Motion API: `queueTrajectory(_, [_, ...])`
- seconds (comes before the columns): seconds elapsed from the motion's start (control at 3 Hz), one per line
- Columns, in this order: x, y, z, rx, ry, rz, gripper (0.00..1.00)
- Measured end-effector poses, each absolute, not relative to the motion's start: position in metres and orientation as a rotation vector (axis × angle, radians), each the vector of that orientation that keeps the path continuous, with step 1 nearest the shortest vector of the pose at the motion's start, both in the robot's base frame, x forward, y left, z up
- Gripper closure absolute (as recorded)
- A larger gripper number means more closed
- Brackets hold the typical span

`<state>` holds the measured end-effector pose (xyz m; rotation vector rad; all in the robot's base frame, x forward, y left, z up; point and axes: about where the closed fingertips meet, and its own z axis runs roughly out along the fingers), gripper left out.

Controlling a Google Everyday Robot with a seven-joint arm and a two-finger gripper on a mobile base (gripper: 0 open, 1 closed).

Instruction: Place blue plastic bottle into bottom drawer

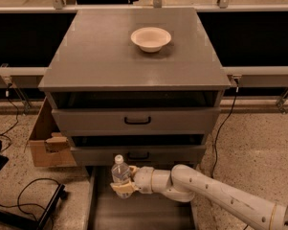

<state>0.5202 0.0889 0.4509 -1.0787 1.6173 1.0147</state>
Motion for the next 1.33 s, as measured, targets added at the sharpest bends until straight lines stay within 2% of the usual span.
queueTrajectory(0.33, [0.515,0.098,0.431,-1.069,1.601,1.024,1.0])
queueTrajectory(1.33, [0.519,0.1,0.283,-1.237,1.477,1.009,1.0])
